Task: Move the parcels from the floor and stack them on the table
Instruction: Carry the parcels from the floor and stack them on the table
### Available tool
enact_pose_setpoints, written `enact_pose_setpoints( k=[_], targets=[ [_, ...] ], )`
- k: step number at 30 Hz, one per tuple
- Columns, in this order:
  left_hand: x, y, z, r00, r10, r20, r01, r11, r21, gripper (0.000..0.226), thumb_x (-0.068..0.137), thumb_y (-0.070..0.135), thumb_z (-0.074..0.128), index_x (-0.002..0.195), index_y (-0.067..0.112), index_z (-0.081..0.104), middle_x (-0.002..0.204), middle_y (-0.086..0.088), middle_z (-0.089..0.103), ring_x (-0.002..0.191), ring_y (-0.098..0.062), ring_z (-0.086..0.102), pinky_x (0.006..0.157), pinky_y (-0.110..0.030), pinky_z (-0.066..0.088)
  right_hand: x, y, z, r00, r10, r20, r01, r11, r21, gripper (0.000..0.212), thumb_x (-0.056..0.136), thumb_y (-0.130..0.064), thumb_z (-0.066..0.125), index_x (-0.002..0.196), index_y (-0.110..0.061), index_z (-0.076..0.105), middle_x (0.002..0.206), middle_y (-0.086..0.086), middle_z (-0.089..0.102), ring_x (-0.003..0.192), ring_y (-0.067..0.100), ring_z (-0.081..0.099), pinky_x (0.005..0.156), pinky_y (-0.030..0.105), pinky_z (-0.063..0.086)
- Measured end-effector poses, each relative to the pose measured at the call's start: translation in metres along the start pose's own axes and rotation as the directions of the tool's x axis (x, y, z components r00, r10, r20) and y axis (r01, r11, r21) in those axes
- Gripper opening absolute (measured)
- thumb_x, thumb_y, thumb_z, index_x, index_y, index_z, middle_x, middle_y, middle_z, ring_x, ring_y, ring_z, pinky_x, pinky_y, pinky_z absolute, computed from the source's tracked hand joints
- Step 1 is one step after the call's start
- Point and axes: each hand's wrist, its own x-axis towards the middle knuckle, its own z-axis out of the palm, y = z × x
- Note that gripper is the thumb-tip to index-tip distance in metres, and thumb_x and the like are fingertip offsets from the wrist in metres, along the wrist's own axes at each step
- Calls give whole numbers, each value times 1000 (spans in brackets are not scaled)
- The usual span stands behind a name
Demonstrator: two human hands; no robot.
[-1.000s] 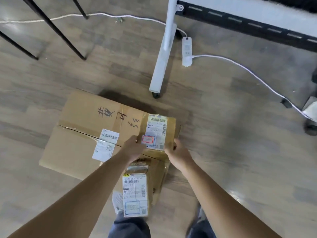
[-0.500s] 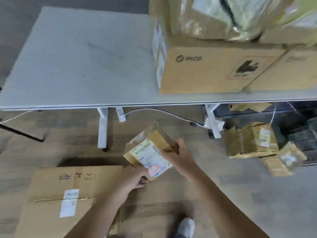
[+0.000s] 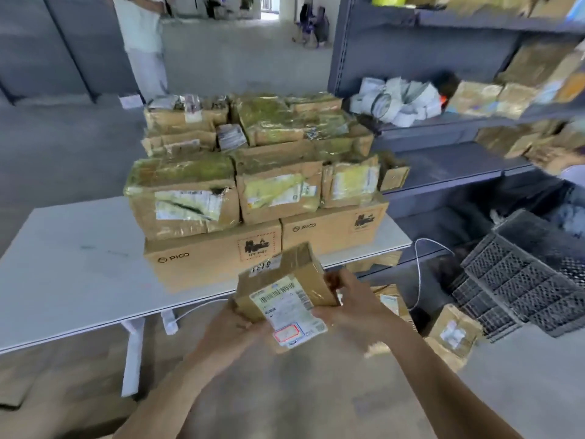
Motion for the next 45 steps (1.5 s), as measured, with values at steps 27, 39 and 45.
enact_pose_setpoints(
  k=[27,39,45],
  targets=[
    [243,252,104,711,684,162,-647,547,531,42,94,25,51,135,24,42,138,6,37,121,-15,46,89,-31,48,126,-63,-294,828,-47,-558,-183,919,-348,63,69,-63,71,113,-29,41,105,-1,50,87,9,50,63,19,38],
    [290,242,137,839,532,113,-403,467,787,45,92,28,48,136,26,37,135,6,38,126,-20,36,102,-36,37,260,-56,-284,960,-53,-274,-139,762,-633,82,81,-75,48,142,-22,29,128,17,41,113,39,52,87,42,48],
    [291,255,146,870,493,9,-273,466,842,37,95,30,45,132,27,39,130,4,41,121,-21,40,97,-35,40,285,-48,-310,997,-74,6,68,878,-473,53,91,-56,52,134,-33,30,95,-12,52,63,5,57,48,23,39]
  ],
)
